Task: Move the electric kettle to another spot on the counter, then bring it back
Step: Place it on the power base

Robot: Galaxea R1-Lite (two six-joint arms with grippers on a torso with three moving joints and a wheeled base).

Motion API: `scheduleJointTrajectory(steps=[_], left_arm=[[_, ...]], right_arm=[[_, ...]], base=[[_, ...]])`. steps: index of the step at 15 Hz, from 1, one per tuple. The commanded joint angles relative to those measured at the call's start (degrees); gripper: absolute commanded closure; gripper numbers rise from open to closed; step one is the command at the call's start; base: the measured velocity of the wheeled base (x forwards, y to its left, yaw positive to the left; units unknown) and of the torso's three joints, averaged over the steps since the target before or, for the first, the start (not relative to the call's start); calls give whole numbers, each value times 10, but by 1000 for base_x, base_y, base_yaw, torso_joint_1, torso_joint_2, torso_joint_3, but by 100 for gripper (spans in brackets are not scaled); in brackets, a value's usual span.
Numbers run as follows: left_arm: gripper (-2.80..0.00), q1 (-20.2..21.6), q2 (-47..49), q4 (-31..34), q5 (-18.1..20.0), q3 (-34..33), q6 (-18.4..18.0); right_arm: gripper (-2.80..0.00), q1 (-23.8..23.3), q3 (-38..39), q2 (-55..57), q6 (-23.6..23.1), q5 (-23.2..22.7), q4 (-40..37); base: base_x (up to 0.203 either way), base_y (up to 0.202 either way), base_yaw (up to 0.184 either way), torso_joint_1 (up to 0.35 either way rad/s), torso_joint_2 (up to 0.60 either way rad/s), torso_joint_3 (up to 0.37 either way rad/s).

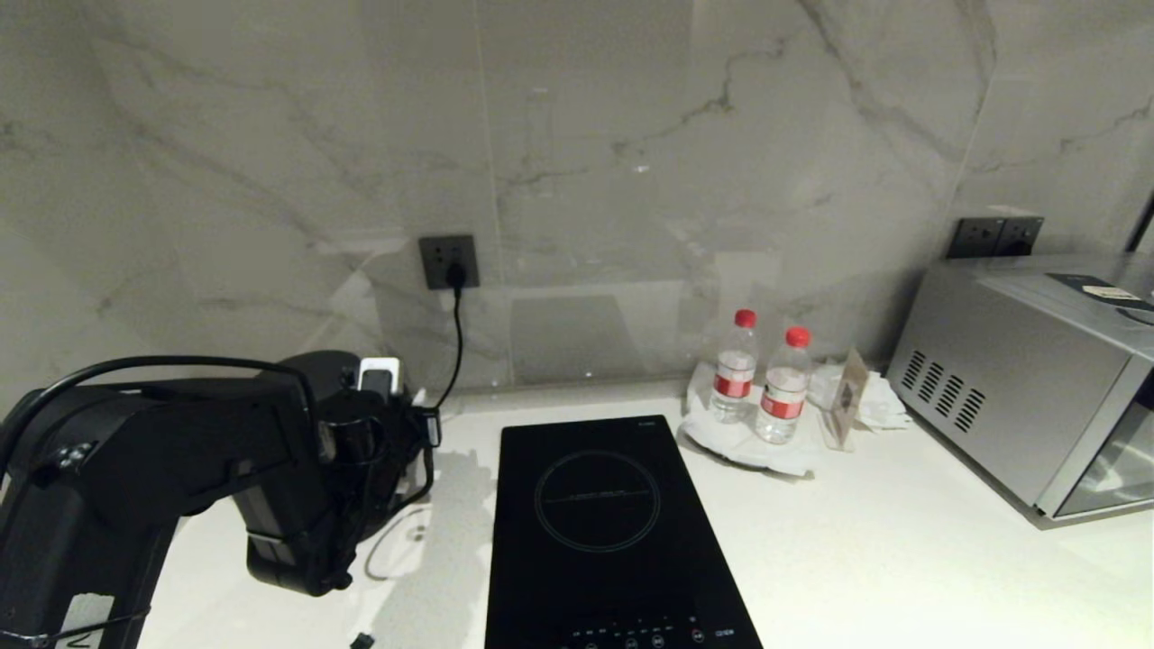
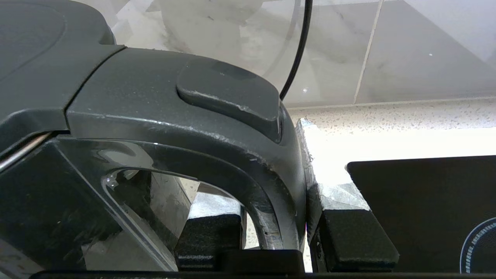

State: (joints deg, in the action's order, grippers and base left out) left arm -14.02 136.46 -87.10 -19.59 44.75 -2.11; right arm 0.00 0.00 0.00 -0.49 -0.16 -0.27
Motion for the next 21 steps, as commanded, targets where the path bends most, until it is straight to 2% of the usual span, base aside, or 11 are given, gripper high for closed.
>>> scheduleJointTrajectory(steps=[1,2,15,21], left_arm=[[0,-6,4,-6,-5,3,-1],[-280,-7,2,-6,-4,3,-2],[-280,-15,-12,-6,0,-80,6],[-280,-15,-72,-6,17,-145,33]], right_arm=[[0,0,0,0,0,0,0],[0,0,0,0,0,0,0],[0,0,0,0,0,0,0],[0,0,0,0,0,0,0]], base=[[0,0,0,0,0,0],[0,0,0,0,0,0],[0,0,0,0,0,0],[0,0,0,0,0,0]])
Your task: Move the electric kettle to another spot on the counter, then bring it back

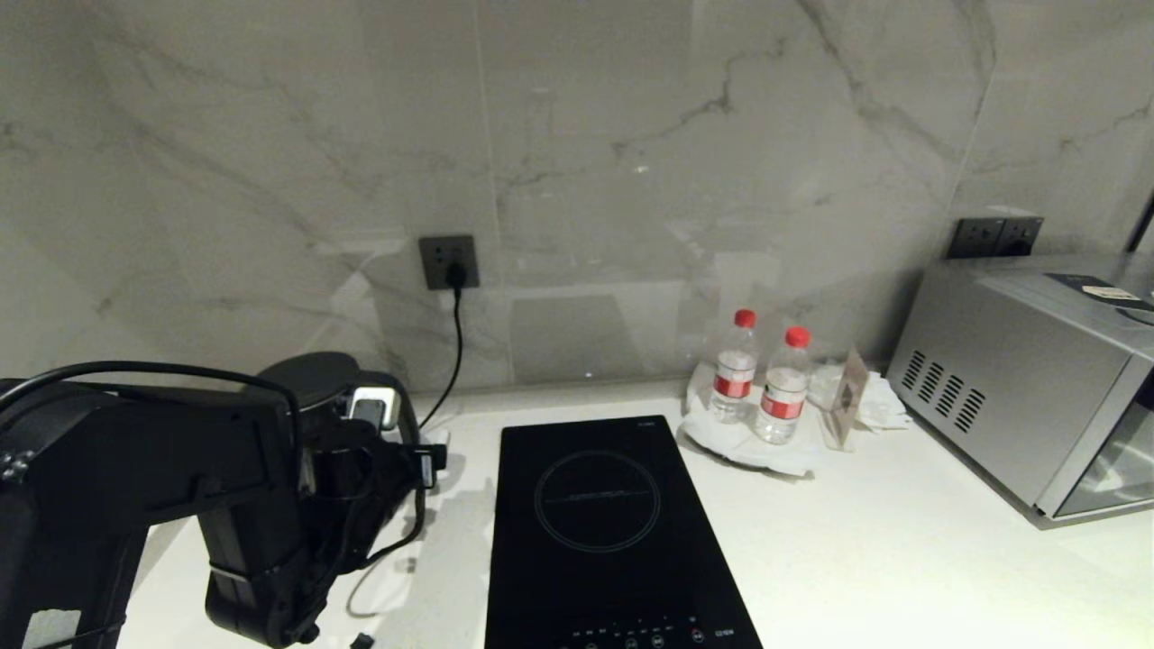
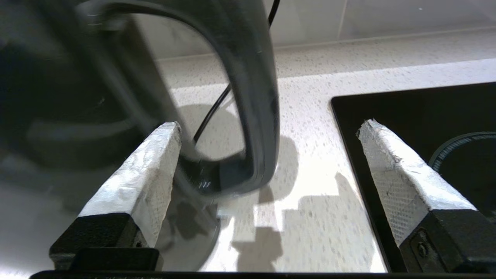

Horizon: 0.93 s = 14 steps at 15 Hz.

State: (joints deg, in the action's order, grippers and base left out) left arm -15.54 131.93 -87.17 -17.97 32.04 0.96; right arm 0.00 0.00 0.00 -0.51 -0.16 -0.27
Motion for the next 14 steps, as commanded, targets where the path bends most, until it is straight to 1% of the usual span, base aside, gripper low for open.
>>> scheduleJointTrajectory(steps=[1,3,8,12,14], left_arm=[[-280,-1,-37,-5,2,-32,3],[-280,-2,-54,-5,21,-68,10],[-280,1,-98,-5,44,-137,30],[-280,-7,-179,-5,47,-180,45],[-280,-12,-200,-5,47,-203,53]], right_arm=[[0,0,0,0,0,0,0],[0,0,0,0,0,0,0],[0,0,0,0,0,0,0],[0,0,0,0,0,0,0],[0,0,0,0,0,0,0]], base=[[0,0,0,0,0,0],[0,0,0,0,0,0],[0,0,0,0,0,0],[0,0,0,0,0,0],[0,0,0,0,0,0]])
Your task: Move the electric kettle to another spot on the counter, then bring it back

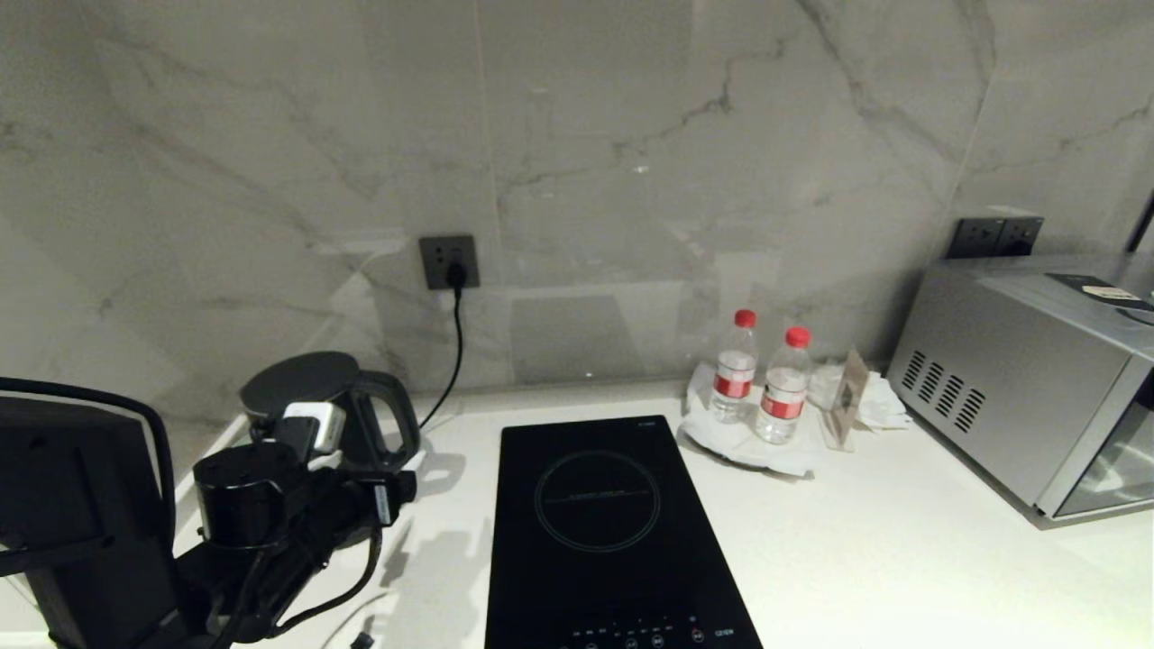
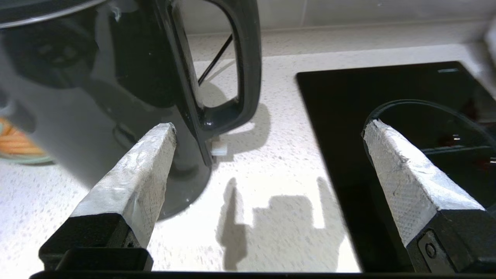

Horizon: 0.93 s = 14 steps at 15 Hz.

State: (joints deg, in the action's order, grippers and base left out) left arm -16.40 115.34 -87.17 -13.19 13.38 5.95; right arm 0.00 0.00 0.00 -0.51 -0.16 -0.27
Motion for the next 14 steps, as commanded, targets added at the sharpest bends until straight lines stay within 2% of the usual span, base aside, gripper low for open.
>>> scheduleJointTrajectory(steps=[1,2,3,9,14], left_arm=[[-280,-5,-43,-5,-2,-25,7],[-280,-5,-50,-5,-2,-32,11],[0,-5,-58,-5,-2,-39,14],[0,-6,-97,-5,1,-73,16],[0,-18,-201,-5,3,-95,14]], right_arm=[[0,0,0,0,0,0,0],[0,0,0,0,0,0,0],[0,0,0,0,0,0,0],[0,0,0,0,0,0,0],[0,0,0,0,0,0,0]], base=[[0,0,0,0,0,0],[0,0,0,0,0,0],[0,0,0,0,0,0],[0,0,0,0,0,0],[0,0,0,0,0,0]])
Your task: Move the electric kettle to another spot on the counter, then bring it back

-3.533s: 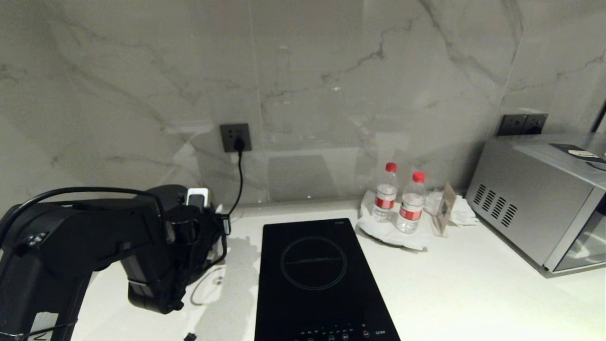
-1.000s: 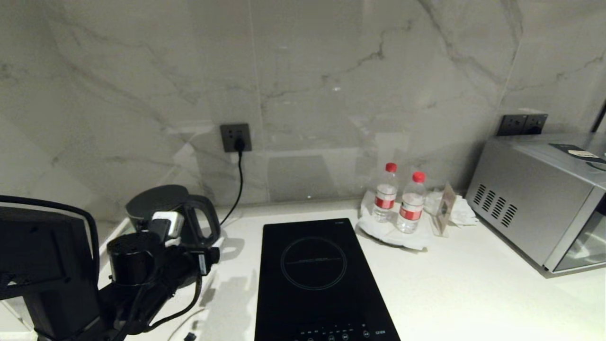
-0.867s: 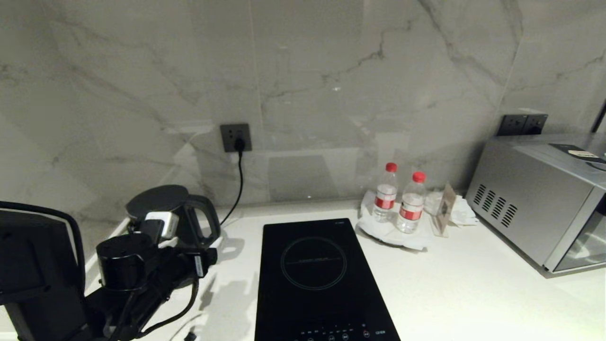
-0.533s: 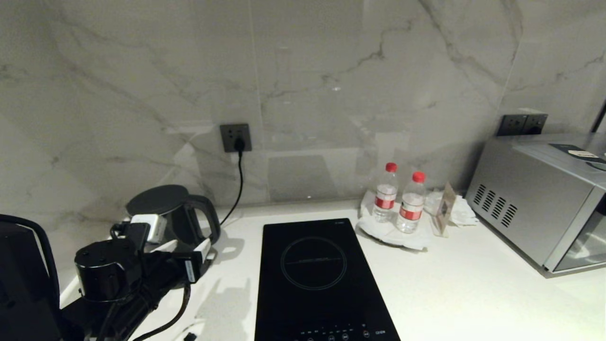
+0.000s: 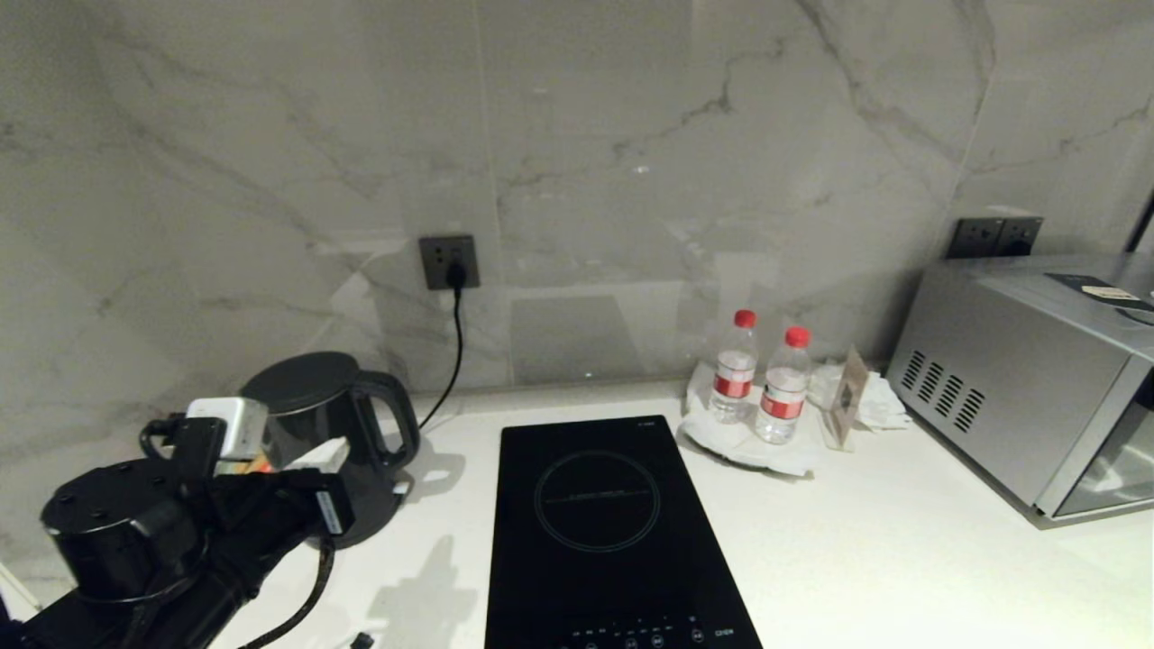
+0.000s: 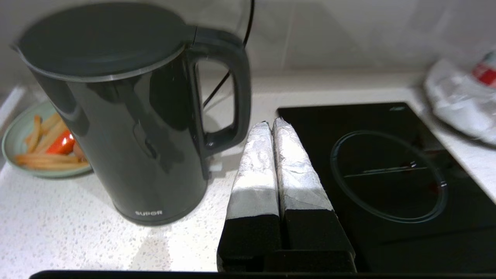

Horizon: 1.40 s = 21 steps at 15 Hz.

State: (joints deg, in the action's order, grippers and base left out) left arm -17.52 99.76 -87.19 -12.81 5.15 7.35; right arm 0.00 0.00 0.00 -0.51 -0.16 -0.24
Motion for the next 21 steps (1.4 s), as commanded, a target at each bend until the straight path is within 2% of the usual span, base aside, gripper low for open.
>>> scheduleJointTrajectory(steps=[1,5,7,10,14,15,17,21], left_arm=[[0,-18,-60,-5,-1,-21,0],[0,-35,-135,-4,-4,-31,-6],[0,-36,-194,27,-5,-31,-8],[0,-36,-317,160,-5,-17,-11],[0,-33,-471,410,-5,37,-12],[0,-26,-491,442,-8,43,-12],[0,11,-499,453,-14,43,-12],[0,38,-561,478,-23,43,-12]], right_arm=[[0,0,0,0,0,0,0],[0,0,0,0,0,0,0],[0,0,0,0,0,0,0],[0,0,0,0,0,0,0],[0,0,0,0,0,0,0],[0,0,0,0,0,0,0],[0,0,0,0,0,0,0],[0,0,0,0,0,0,0]], base=[[0,0,0,0,0,0],[0,0,0,0,0,0],[0,0,0,0,0,0],[0,0,0,0,0,0],[0,0,0,0,0,0],[0,0,0,0,0,0],[0,0,0,0,0,0],[0,0,0,0,0,0]])
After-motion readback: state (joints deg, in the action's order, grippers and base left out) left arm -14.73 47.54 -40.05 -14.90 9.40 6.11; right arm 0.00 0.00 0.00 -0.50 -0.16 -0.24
